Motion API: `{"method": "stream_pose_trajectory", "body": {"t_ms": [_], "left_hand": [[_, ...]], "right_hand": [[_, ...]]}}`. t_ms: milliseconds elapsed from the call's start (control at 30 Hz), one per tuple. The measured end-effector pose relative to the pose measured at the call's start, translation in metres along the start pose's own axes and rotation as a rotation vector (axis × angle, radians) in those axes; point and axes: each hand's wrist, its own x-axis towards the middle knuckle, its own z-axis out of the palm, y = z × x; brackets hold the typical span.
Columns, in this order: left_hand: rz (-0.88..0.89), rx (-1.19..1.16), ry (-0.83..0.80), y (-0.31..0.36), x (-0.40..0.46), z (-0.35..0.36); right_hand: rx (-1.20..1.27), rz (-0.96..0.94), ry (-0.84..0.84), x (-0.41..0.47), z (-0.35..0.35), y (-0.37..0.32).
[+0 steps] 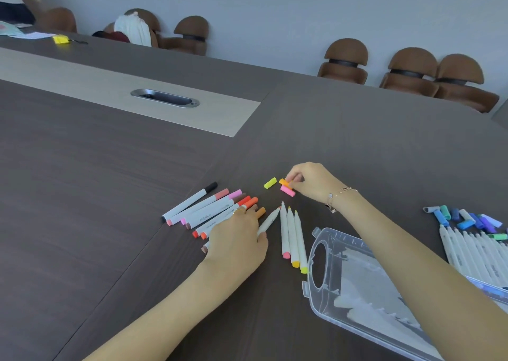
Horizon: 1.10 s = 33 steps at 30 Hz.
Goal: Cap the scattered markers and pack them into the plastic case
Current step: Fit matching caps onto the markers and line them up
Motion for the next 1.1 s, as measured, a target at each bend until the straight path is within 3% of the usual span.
{"method": "stream_pose_trajectory", "body": {"t_ms": [300,433,700,1100], "left_hand": [[0.036,-0.075,0.069,-0.014,-0.004,-0.01],[0.015,-0.184,0.158,-0.026,0.002,-0.019],[0.049,-0.318,0.085,-0.032,0.004,-0.017],[0.053,-0.264,0.073,-0.024,0.0,-0.021]], "right_hand": [[-0.08,0.02,0.027,0.005,0.006,-0.006],[0.026,-0.006,0.092,-0.002,-0.003,0.004],[0.202,-0.215,-0.033,-0.029,-0.021,0.001],[0.404,-0.224,-0.081,-0.03,-0.025,0.01]]}}
